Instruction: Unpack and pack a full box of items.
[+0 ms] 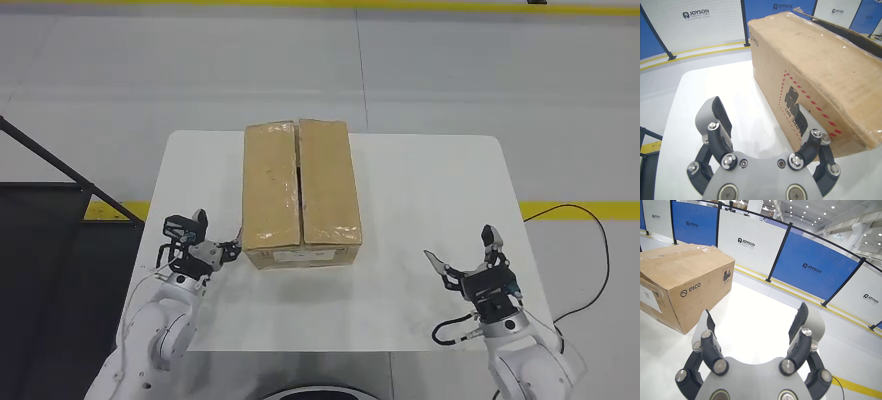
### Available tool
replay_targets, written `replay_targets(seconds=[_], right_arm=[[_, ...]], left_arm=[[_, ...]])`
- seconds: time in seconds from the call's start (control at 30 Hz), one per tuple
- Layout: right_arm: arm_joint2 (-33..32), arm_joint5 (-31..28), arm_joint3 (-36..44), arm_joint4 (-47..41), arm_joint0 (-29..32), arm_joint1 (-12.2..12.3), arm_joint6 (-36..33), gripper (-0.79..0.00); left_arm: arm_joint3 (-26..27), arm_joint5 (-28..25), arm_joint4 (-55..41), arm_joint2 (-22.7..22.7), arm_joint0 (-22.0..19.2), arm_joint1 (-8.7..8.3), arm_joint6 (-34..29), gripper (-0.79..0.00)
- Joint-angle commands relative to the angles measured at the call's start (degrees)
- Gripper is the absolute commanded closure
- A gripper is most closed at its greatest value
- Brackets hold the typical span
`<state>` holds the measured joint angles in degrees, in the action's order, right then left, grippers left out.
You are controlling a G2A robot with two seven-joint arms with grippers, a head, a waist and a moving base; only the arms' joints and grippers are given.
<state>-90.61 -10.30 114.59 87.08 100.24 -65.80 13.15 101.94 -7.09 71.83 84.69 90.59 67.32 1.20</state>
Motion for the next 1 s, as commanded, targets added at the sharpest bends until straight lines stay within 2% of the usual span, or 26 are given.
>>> replay_targets(seconds=[0.0,0.5,0.8,0.97], right_arm=[[-0.2,-0.2,-0.1,-0.1,-0.1,0.0,0.0,-0.785],[-0.4,-2.2,-1.2,0.4,-0.4,0.0,1.0,-0.785],[-2.6,-3.2,-0.5,0.4,1.3,0.1,1.8,-0.785],[-3.3,-3.4,-0.2,0.2,2.0,0.1,1.9,-0.785]], left_arm=[[0.3,-0.5,0.6,-0.7,0.1,0.05,0.3,-0.785],[2.9,-4.7,2.5,-5.0,1.3,0.36,0.6,-0.785],[3.6,-8.4,4.2,-8.8,-0.7,0.60,0.8,-0.785],[4.0,-10.3,6.2,-8.6,-0.2,0.36,1.6,-0.785]])
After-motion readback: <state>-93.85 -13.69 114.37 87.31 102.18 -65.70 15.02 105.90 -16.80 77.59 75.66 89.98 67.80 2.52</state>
